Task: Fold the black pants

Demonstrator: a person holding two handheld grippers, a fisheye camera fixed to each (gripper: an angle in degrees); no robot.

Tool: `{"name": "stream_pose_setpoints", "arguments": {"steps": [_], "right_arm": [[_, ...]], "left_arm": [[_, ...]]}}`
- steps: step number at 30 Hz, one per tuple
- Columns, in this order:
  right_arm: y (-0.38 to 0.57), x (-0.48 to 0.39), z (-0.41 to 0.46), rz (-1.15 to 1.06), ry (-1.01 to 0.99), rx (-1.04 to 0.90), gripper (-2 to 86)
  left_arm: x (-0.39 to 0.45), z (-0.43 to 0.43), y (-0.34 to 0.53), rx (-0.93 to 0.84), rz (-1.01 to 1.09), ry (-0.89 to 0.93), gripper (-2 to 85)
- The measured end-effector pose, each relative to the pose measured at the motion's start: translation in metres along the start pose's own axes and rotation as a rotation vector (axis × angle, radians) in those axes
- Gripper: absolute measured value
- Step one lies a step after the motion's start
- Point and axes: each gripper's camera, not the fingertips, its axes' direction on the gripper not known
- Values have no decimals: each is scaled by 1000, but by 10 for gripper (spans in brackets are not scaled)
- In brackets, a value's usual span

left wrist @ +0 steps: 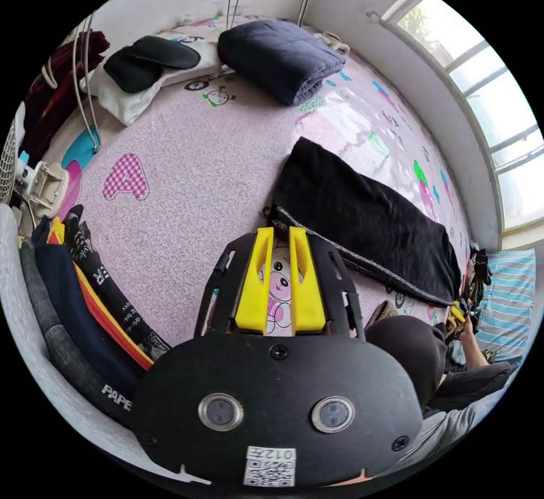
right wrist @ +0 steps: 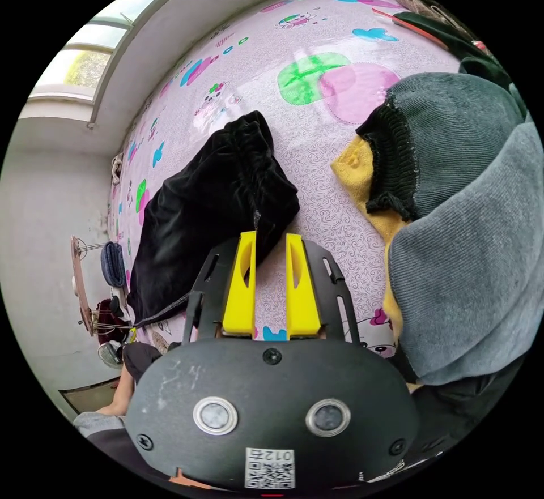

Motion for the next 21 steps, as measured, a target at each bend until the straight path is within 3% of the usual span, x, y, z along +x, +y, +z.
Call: {"name": "stream_pose_setpoints", "arguments": {"steps": [2, 6, 10, 13, 17, 21], "right_arm": [[20, 6, -3, -4, 41, 71, 82], [58, -23, 16, -182, 189, 187, 63], [80, -52, 91, -388, 186, 58, 45], [94, -41, 148, -432, 262, -37, 24], [104, -4, 196, -440, 294, -127, -4], [105, 25, 235, -451, 286, -208, -9]], "left_arm": [[21, -21, 0, 84, 93, -36, 11], [69, -18, -17, 44, 269, -122, 5], [107, 15, -28, -60, 352, -221, 0], [104, 40, -24, -170, 303, -299, -1], [93, 34, -8, -118, 246, -238, -1], [101, 31, -12, -175, 257, -263, -1]]}}
